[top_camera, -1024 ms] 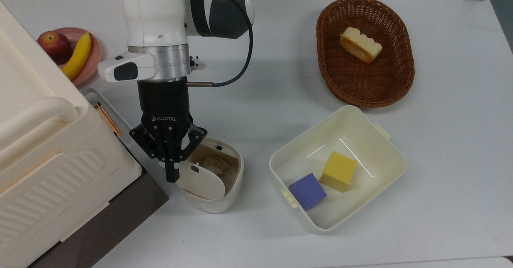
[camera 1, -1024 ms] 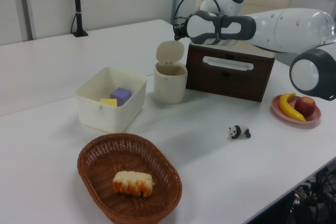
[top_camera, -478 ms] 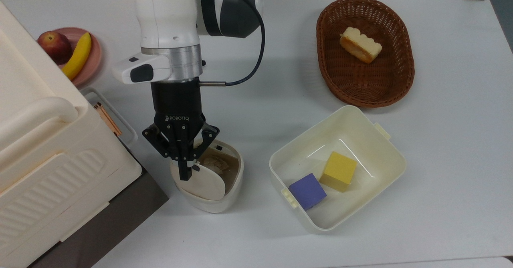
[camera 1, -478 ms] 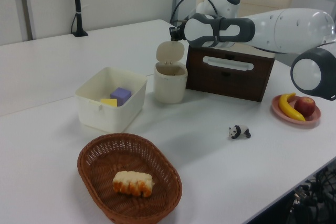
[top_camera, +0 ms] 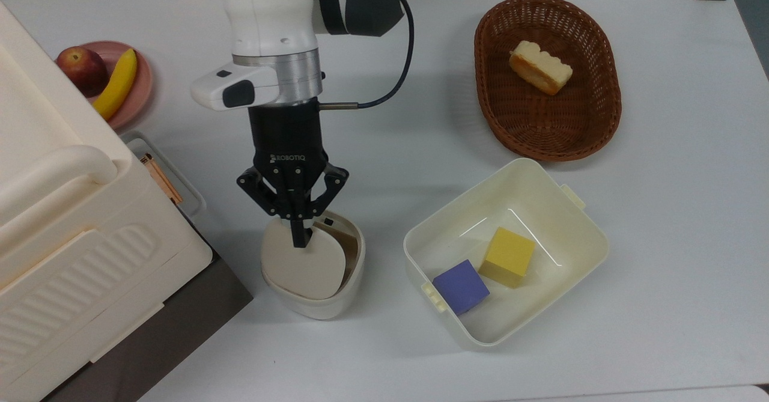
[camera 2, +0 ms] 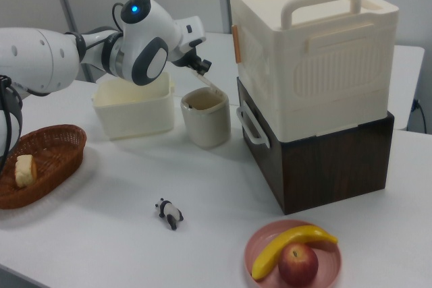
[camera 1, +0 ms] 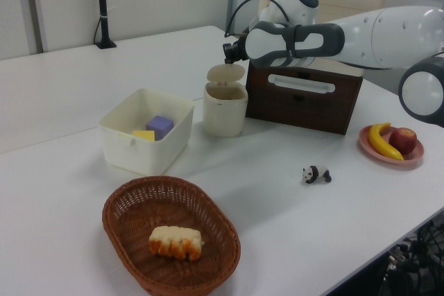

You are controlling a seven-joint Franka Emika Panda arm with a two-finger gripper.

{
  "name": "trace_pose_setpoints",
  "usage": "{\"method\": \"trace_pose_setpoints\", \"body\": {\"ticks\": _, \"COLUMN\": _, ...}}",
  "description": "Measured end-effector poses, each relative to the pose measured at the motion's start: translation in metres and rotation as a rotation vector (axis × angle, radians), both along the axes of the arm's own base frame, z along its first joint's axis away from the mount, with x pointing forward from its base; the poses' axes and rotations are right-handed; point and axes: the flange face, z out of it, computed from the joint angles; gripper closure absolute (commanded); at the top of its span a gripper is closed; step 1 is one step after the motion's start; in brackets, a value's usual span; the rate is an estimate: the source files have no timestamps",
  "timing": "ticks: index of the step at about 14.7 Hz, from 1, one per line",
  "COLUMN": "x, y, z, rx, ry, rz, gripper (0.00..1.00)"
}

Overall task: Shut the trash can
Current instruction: 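Push the lid down with the gripper until it shuts on the can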

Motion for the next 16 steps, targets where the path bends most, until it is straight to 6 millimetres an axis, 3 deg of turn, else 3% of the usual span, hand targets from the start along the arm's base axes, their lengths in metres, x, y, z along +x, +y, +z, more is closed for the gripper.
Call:
{"method": "trace_pose_setpoints", "body": {"ticks": 5, "x": -0.007, "y": 0.013, "z": -0.022, "rx": -0.008, "ry": 0.046, "rz": 0.024, "gripper": 1.0}}
{"method": "trace_pose_setpoints", "body": {"ticks": 11, "x": -0.016, "y": 0.015, "z": -0.052, "rx": -0.035, "ry": 0.105, "rz": 0.04, "gripper": 1.0}}
{"method": "trace_pose_setpoints", "body": {"ticks": 16, "x": -0.019, "y": 0.017, "z": -0.059, "rx": -0.071, "ry": 0.119, "rz": 0.059, "gripper": 1.0}}
